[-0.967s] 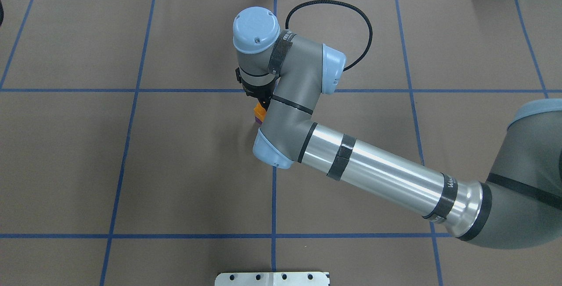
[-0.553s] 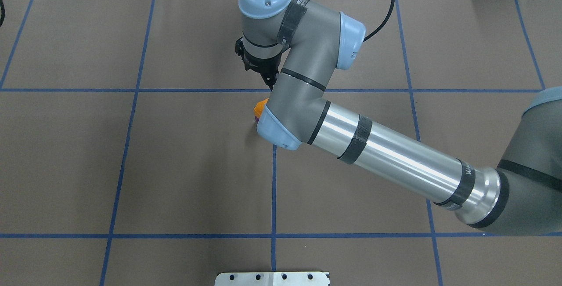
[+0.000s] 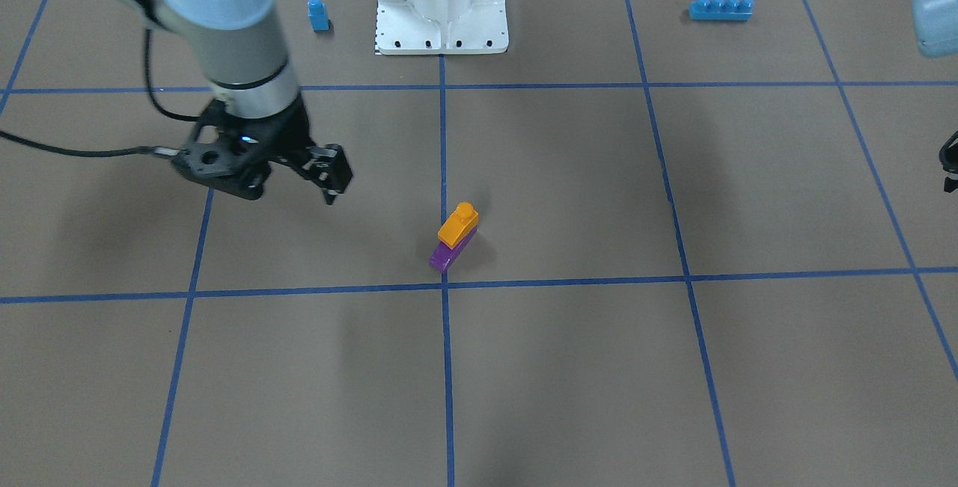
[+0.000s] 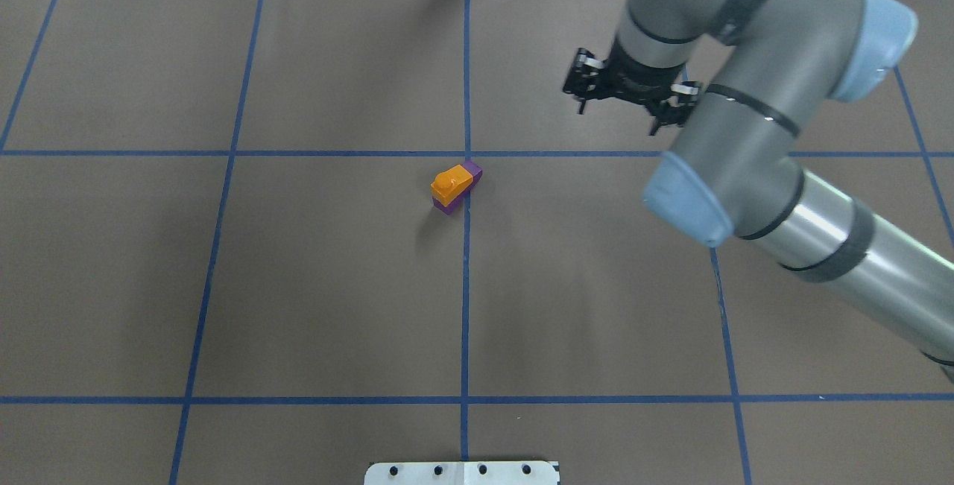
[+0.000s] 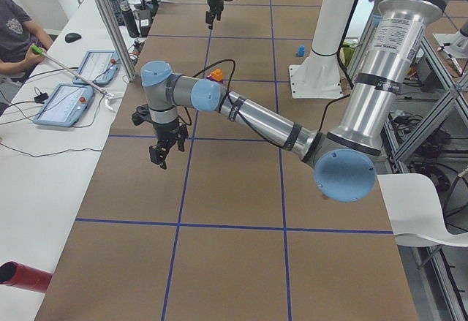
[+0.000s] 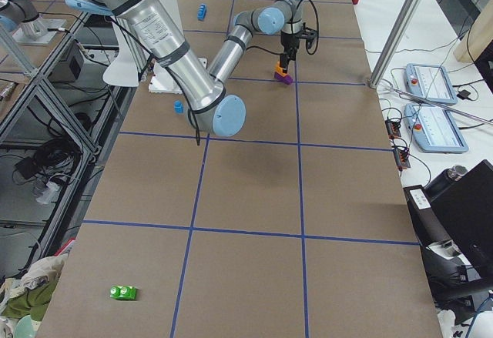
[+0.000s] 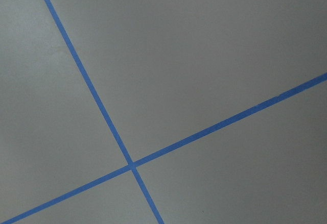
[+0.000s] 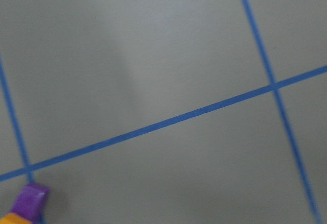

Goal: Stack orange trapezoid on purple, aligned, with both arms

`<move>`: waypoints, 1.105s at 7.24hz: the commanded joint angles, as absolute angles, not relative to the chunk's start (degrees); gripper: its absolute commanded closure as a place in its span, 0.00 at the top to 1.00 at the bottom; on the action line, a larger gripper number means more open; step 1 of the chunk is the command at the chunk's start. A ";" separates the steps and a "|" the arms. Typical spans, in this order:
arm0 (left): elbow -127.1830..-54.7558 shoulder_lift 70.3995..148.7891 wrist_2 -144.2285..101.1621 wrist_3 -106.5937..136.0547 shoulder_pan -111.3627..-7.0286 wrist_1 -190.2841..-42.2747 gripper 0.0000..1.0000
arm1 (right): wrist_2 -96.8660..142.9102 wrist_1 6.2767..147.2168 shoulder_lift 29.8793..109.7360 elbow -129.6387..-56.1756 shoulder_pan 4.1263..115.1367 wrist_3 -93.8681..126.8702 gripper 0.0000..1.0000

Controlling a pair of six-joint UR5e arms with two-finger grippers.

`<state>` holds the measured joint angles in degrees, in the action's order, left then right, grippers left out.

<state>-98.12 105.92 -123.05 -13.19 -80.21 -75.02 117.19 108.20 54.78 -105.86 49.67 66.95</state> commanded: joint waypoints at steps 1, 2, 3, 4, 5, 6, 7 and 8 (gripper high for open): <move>-97.74 101.80 -123.75 -20.16 -83.31 -78.03 1.00 | 123.64 108.02 69.64 -109.16 62.95 38.44 1.00; -97.47 100.30 -123.84 -23.69 -85.06 -78.05 1.00 | 124.71 106.45 75.87 -108.46 68.67 26.66 1.00; -98.69 99.15 -127.58 -23.12 -85.60 -77.52 1.00 | 127.76 102.78 80.90 -105.32 75.17 15.84 1.00; -97.66 98.71 -127.70 -23.38 -85.52 -77.78 1.00 | 130.75 97.96 87.39 -103.12 80.45 8.51 1.00; -97.47 97.57 -127.71 -23.73 -85.60 -77.78 1.00 | 130.52 94.60 90.32 -102.14 81.38 8.44 1.00; -95.56 95.30 -127.71 -23.90 -85.95 -79.00 1.00 | 130.95 94.31 93.57 -101.78 82.26 7.39 1.00; -92.58 95.10 -127.71 -23.99 -88.57 -83.02 1.00 | 130.61 91.52 95.78 -100.65 82.27 6.69 1.00; -92.11 94.58 -127.79 -24.08 -89.29 -83.67 1.00 | 131.30 88.97 96.15 -98.63 85.05 6.33 1.00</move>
